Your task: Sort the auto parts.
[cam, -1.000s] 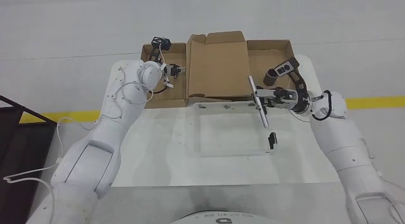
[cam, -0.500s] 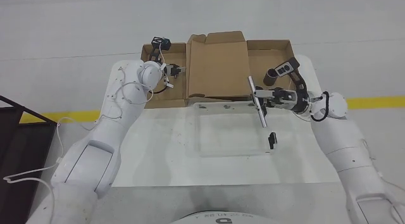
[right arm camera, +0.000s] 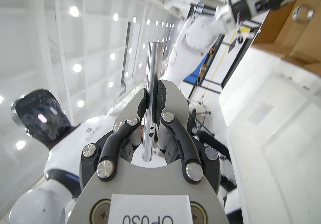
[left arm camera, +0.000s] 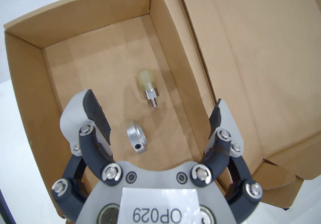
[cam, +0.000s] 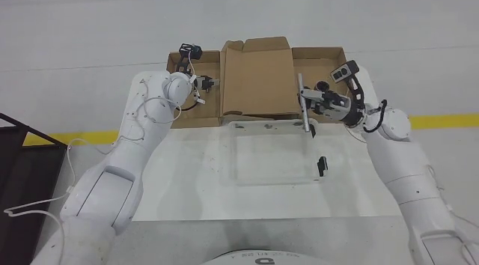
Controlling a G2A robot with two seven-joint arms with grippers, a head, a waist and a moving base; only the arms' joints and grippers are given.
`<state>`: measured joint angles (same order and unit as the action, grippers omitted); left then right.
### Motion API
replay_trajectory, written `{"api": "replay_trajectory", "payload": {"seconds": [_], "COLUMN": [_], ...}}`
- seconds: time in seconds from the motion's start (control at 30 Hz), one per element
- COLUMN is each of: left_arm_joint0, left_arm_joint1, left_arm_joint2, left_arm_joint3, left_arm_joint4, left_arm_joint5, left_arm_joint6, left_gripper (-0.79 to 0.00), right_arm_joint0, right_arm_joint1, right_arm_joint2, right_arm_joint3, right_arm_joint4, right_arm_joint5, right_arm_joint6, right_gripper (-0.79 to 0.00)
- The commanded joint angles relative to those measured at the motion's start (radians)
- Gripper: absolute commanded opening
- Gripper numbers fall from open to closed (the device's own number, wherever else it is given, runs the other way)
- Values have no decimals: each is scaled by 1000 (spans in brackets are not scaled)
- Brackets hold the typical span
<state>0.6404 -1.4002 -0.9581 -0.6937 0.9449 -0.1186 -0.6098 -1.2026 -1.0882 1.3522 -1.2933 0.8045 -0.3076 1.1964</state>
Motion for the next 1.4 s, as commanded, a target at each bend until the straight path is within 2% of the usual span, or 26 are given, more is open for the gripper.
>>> {"api": "replay_trajectory", "payload": {"seconds": [0.0, 0.17, 0.27, 0.37, 0.6, 0.97, 1.03, 1.17, 1.37], "left_arm_joint0": [0, 0, 0, 0, 0, 0, 0, 0, 0], "left_arm_joint1": [0, 0, 0, 0, 0, 0, 0, 0, 0], "left_arm_joint2": [0, 0, 0, 0, 0, 0, 0, 0, 0], "left_arm_joint3": [0, 0, 0, 0, 0, 0, 0, 0, 0], "left_arm_joint4": [0, 0, 0, 0, 0, 0, 0, 0, 0], "left_arm_joint5": [0, 0, 0, 0, 0, 0, 0, 0, 0], "left_arm_joint6": [0, 0, 0, 0, 0, 0, 0, 0, 0], "left_gripper": [0, 0, 0, 0, 0, 0, 0, 0, 0], "right_arm_joint0": [-1, -12, -14, -23, -50, -30, -21, 19, 84], "right_arm_joint1": [0, -1, -2, -1, 1, -9, -13, -19, -31], "right_arm_joint2": [9, 31, 50, 60, 82, 25, 2, -40, -92], "right_arm_joint3": [-3, -30, -41, -60, -103, -124, -121, -80, 0], "right_arm_joint4": [-14, -63, -67, -108, -160, -522, -552, -589, -636], "right_arm_joint5": [17, 102, 144, 156, 184, 315, 358, 443, 512], "right_arm_joint6": [-81, -333, -444, -512, -583, -995, -1011, -962, -940], "right_gripper": [-785, -785, -785, -785, -785, -785, -785, -785, -785]}}
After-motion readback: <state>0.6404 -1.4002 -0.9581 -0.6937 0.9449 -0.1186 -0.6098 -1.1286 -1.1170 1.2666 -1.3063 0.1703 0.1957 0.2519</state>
